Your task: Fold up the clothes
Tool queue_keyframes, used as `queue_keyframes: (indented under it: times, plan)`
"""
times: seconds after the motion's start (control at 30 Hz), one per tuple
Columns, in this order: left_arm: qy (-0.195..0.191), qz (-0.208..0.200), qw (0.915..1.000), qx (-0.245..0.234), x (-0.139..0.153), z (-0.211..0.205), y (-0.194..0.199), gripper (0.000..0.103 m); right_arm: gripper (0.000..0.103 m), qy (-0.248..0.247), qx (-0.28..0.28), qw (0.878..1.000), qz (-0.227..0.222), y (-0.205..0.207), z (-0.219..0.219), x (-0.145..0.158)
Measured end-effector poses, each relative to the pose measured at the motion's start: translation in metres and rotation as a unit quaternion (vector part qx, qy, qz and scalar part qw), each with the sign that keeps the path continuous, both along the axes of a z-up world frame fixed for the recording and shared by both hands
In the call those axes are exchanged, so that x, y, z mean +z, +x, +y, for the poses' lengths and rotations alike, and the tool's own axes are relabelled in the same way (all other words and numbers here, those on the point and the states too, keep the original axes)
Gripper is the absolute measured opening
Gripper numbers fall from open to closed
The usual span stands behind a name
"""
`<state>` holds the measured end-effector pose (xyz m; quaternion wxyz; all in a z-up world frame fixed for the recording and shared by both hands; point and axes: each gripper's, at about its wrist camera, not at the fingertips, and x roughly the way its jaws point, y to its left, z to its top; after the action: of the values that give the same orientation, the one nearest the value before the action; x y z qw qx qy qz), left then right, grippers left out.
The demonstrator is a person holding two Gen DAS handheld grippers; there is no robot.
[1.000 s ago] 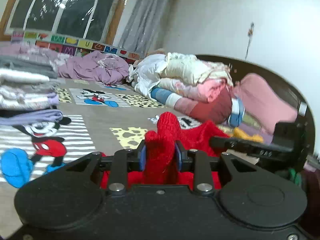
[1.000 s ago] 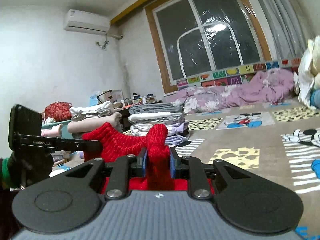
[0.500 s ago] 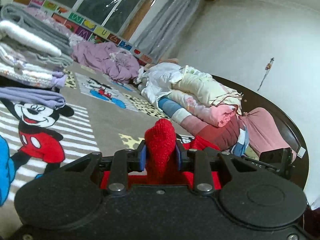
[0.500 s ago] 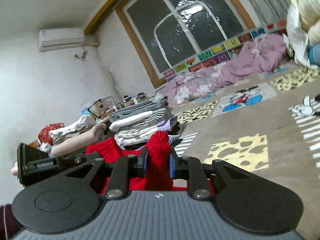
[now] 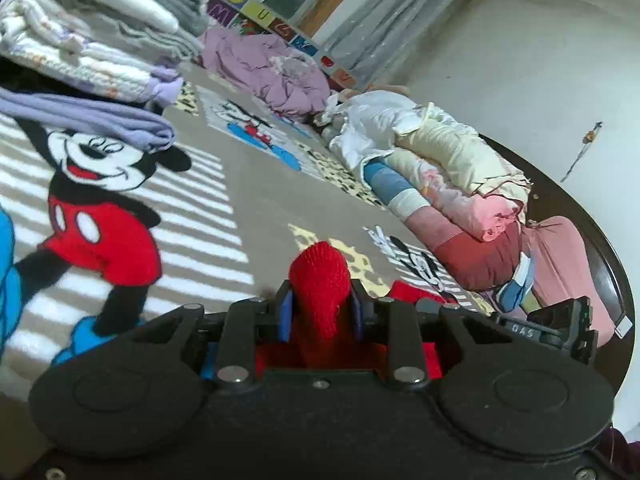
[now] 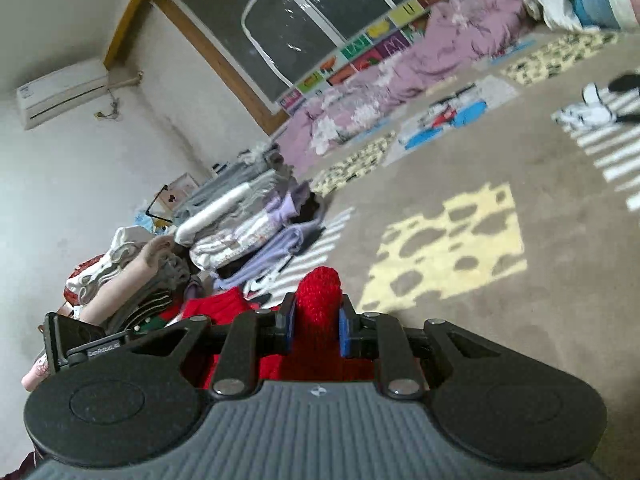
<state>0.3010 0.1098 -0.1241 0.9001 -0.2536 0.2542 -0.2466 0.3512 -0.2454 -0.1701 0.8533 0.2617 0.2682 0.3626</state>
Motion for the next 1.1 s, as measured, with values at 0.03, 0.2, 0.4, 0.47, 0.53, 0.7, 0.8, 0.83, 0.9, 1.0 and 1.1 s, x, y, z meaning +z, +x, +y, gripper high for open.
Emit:
queue_keyframes:
  times: [0.03, 0.2, 0.4, 0.47, 0.53, 0.7, 0.8, 0.83, 0.9, 1.0, 1.1]
  plan:
    - [0.004, 0.005, 1.0000, 0.002, -0.002, -0.001, 0.001, 0.028, 0.022, -0.003, 0.001, 1.000, 0.007, 0.002, 0.000, -0.002]
    - [0.006, 0.007, 0.9996, 0.027, 0.002, 0.005, -0.002, 0.059, 0.044, -0.004, -0.021, 1.000, 0.021, 0.003, -0.003, -0.006]
    - [0.057, -0.054, 0.9944, 0.070, 0.033, 0.011, -0.032, 0.059, 0.056, -0.025, -0.066, 0.996, -0.060, -0.020, -0.015, 0.021]
    - [0.078, -0.092, 0.9915, 0.049, 0.048, 0.006, -0.050, 0.060, 0.056, -0.044, -0.066, 0.991, -0.106, -0.036, -0.014, 0.033]
    - [0.101, -0.125, 0.9869, 0.008, 0.058, -0.003, -0.068, 0.060, 0.056, -0.063, -0.051, 0.985, -0.154, -0.054, -0.011, 0.045]
    - [0.173, -0.172, 0.9679, -0.061, 0.058, -0.039, -0.087, 0.060, 0.061, -0.124, 0.033, 0.961, -0.247, -0.099, 0.007, 0.060]
    - [0.200, -0.162, 0.9632, -0.077, 0.044, -0.055, -0.077, 0.060, 0.060, -0.152, 0.063, 0.954, -0.251, -0.104, 0.020, 0.053]
    - [0.215, -0.157, 0.9605, -0.081, 0.039, -0.058, -0.073, 0.060, 0.059, -0.164, 0.070, 0.951, -0.255, -0.104, 0.024, 0.051]
    - [0.245, -0.147, 0.9542, -0.089, 0.029, -0.065, -0.066, 0.060, 0.059, -0.187, 0.083, 0.943, -0.262, -0.103, 0.032, 0.047]
    - [0.283, -0.138, 0.9436, -0.101, 0.013, -0.071, -0.062, 0.061, 0.059, -0.221, 0.100, 0.940, -0.242, -0.097, 0.041, 0.037]
    - [0.264, -0.119, 0.9523, -0.097, 0.005, -0.064, -0.056, 0.066, 0.062, -0.244, 0.114, 0.936, -0.226, -0.093, 0.048, 0.027]
